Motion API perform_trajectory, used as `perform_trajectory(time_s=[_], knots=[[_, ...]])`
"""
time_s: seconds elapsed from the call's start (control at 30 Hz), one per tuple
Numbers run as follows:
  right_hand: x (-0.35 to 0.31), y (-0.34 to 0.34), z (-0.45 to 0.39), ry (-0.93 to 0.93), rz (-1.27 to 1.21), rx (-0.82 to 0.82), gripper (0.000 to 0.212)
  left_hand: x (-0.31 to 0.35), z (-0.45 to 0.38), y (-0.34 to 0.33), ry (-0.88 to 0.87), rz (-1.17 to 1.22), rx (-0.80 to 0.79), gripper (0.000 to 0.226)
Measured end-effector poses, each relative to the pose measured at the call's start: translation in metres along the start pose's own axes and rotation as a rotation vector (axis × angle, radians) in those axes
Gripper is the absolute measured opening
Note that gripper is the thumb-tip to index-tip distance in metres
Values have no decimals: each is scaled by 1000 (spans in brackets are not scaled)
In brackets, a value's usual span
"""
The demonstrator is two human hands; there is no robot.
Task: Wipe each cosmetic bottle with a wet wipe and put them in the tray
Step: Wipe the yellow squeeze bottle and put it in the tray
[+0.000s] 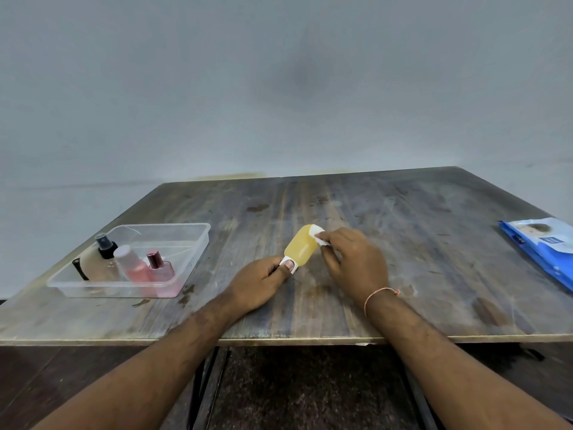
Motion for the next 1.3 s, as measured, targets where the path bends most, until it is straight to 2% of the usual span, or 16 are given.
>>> perform_trajectory(time_s=[0.17,0.3,0.4,0.53,0.67,0.77,0.9,1.03,1.17,1.3], knots=[[-3,-4,-1,29,-24,-29,27,-1,1,1,-12,-16,17,52],[-29,-13,7,226,-120,-157,24,-3,1,1,5,17,24,59],[-35,-19,9,261,-119,-222,22,-3,0,0,12,31,16,61],[-26,-13,5,194,-52,-124,23,-1,0,0,1,41,20,56],[-7,3,-1,22,52,23,24,4,2,-1,-31,10,9,55],[-4,6,-1,-16,109,47,25,6,4,0,-48,-22,19,45],[-9,2,-2,51,82,32,26,7,4,3,-42,-14,52,28],[-34,-7,5,252,2,-59,23,9,5,7,-55,83,78,9],[-45,-16,11,361,-38,-163,27,4,4,8,-45,251,100,26],[-43,-12,9,338,-54,-145,25,6,7,8,-41,343,79,20]])
Point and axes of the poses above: each hand's wrist, its own z-axis away from the middle knuckle, its own y-axis out of the back of the hand, x = y × z, the point moved 9 cm from there along -z, towards the middle knuckle, and after that the axes turned 7 degrees about -z, right-handed, at the moved point
